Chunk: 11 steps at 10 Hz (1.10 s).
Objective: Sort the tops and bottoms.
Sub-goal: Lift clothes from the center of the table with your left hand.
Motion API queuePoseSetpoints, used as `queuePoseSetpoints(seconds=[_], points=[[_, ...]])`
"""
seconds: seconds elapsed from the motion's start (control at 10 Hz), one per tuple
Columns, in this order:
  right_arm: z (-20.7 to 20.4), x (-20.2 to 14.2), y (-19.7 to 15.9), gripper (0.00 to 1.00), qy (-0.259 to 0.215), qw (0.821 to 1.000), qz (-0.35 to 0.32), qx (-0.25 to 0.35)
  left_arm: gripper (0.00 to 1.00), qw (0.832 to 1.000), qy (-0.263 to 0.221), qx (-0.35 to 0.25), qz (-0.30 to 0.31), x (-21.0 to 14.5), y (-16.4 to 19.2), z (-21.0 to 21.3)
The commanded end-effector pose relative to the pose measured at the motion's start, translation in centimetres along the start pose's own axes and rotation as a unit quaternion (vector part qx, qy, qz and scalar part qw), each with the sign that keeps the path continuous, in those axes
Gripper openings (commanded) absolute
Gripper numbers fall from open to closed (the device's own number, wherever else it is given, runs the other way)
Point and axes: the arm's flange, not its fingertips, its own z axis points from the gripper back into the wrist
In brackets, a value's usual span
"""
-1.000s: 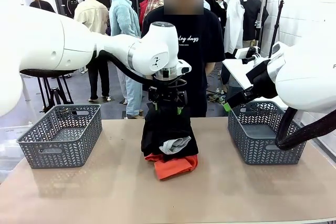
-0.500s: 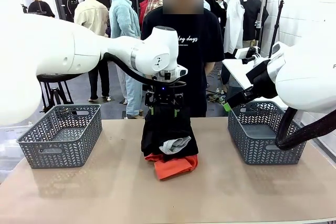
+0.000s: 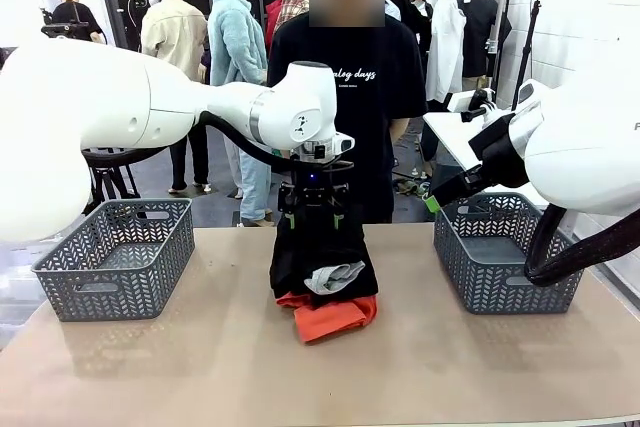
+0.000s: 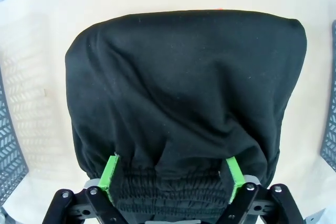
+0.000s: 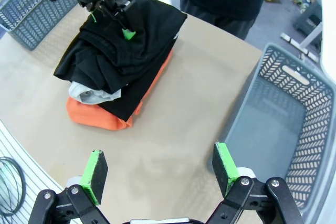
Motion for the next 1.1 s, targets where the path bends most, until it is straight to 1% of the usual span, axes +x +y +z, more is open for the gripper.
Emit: queuePoseSetpoints(seconds=[0.0,0.3,0.4,0.6,0.8,1.0], points=[[-0.2,0.0,-0.2,1.00,-0.004,1.000,0.001,0.002,0.72,1.000,0.003,-0.005,0.019,0.2,0.0,0.7],[-0.2,0.0,-0.2,1.00,-0.004,1.000,0.001,0.002,0.13,1.000,0.014,-0.006,0.024,0.3,0.1,0.6],[-0.2,0.0,-0.2,1.00,-0.004,1.000,0.001,0.002,0.00,1.000,0.017,-0.005,0.023,0.3,0.0,0.6],[-0.2,0.0,-0.2,1.00,-0.004,1.000,0.001,0.002,0.00,1.000,0.021,0.000,0.023,0.3,0.2,0.6],[-0.2,0.0,-0.2,1.00,-0.004,1.000,0.001,0.002,0.00,1.000,0.012,-0.002,0.024,0.0,1.6,1.2],[-0.2,0.0,-0.2,1.00,-0.004,1.000,0.001,0.002,0.00,1.000,-0.006,-0.008,0.027,-1.1,3.6,2.9]])
